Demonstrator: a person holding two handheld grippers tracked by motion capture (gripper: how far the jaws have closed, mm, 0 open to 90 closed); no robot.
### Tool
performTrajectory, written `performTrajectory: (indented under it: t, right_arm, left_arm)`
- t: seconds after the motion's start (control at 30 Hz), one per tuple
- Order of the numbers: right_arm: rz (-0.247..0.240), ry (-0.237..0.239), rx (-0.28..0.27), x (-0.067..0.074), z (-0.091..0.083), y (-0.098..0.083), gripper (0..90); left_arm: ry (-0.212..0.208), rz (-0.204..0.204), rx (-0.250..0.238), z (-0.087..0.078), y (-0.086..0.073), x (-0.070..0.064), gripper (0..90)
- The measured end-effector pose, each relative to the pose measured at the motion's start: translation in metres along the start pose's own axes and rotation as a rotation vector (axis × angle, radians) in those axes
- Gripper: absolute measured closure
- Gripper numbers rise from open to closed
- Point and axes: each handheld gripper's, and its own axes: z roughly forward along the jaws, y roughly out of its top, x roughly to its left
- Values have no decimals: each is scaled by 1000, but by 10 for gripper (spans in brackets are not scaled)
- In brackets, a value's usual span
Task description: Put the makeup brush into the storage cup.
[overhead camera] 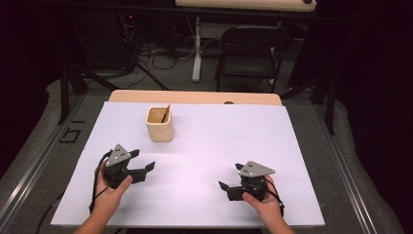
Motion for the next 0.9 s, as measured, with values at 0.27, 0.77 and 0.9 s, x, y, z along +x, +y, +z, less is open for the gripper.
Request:
performTrajectory:
  t: [0.27,0.77,0.9]
  right_arm:
    - [22,-27,7,-9,-16,-12,144]
    - [73,-100,19,-28,-49,-38,144]
    - [86,-110,20,-33,-56,-42,144]
  left_arm:
    - [-2,-2,9,-15,-13,2,239]
    - [9,-25,28,-30,-31,6,239]
    - [2,-24,36,-30,-34,7,239]
